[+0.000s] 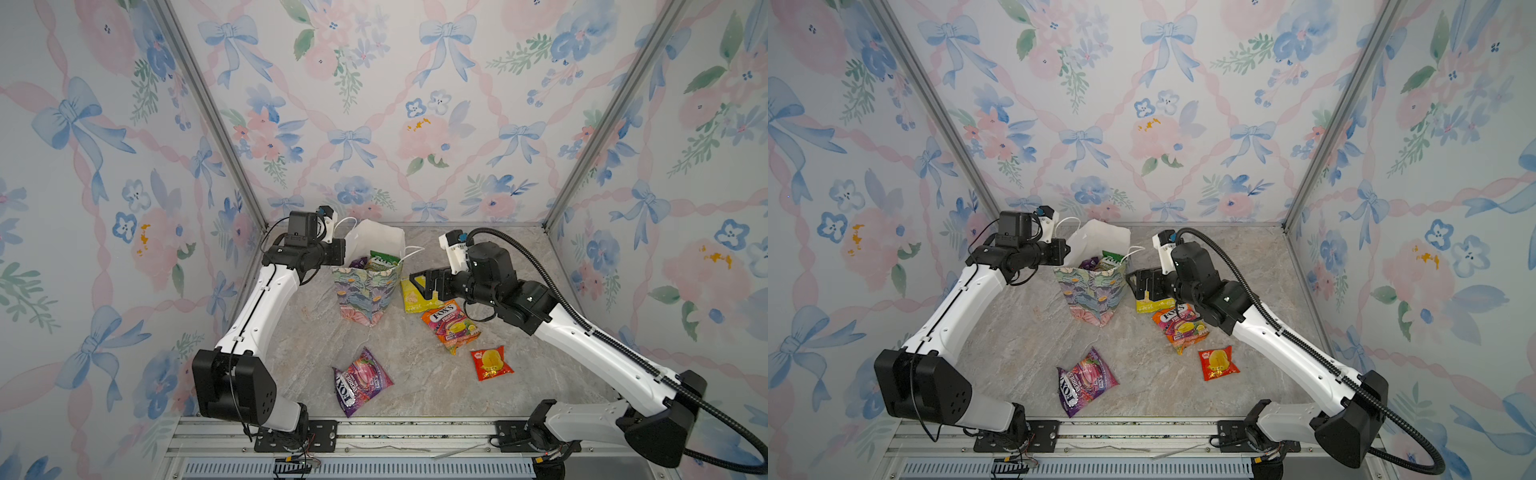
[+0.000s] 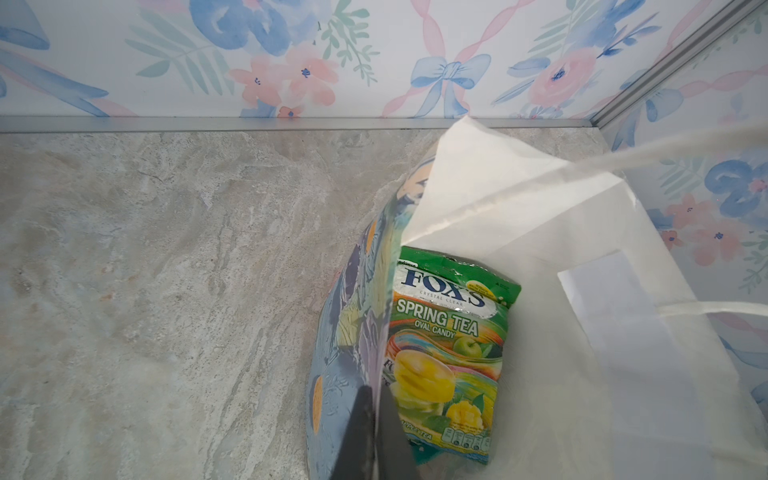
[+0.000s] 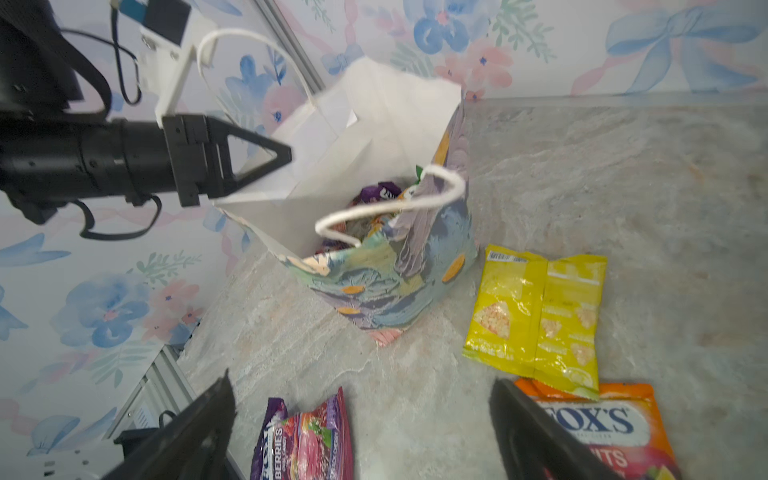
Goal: Place the snacks into the paper bag
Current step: 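Move the right gripper down to the purple raspberry & black cherry packet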
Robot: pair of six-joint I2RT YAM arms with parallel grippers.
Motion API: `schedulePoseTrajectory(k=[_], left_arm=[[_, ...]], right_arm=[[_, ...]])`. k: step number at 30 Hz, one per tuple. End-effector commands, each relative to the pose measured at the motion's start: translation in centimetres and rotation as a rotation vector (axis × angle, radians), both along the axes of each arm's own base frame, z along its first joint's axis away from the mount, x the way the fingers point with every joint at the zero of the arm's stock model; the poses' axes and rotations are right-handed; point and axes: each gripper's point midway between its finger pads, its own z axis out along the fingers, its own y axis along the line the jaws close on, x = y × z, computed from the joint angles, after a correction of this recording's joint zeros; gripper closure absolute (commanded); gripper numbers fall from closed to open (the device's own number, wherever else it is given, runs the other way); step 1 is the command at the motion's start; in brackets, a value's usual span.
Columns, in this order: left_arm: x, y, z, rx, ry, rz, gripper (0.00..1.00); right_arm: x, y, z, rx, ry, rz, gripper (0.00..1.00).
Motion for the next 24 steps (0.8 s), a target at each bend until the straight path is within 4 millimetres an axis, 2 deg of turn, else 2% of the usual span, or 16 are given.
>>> schedulePoseTrajectory(k=[1, 3, 10, 16, 20, 24], left_arm=[[-0.6, 0.5, -1.1, 0.023, 0.033, 0.003, 1.00], [-0.6, 0.5, -1.2, 0.025, 0.036, 0.005, 1.00], [-0.4, 0.7, -1.5, 0.032, 0.043, 0.011, 1.00], [-0.4, 0.7, -1.6, 0.033, 0.044, 0.013, 1.00], [-0.5, 0.7, -1.5, 0.035, 0.044, 0.012, 1.00], [-0.5, 0.6, -1.4, 0.032, 0.041, 0.009, 1.00]], right_arm=[[-2.3, 0.1, -4.7, -0.054, 0.125, 0.012, 0.01], [-3.7, 0.9, -6.8, -0.070, 0.185, 0.047, 0.00], [-8.0, 3.4, -12.0, -0.210, 0.314, 0.203, 0.02], [-11.0, 6.9, -16.6, -0.233, 0.418, 0.330, 0.07], [-12.5, 9.1, -19.0, -0.265, 0.476, 0.412, 0.21], [-13.4, 10.0, -21.5, -0.324, 0.521, 0.440, 0.32]])
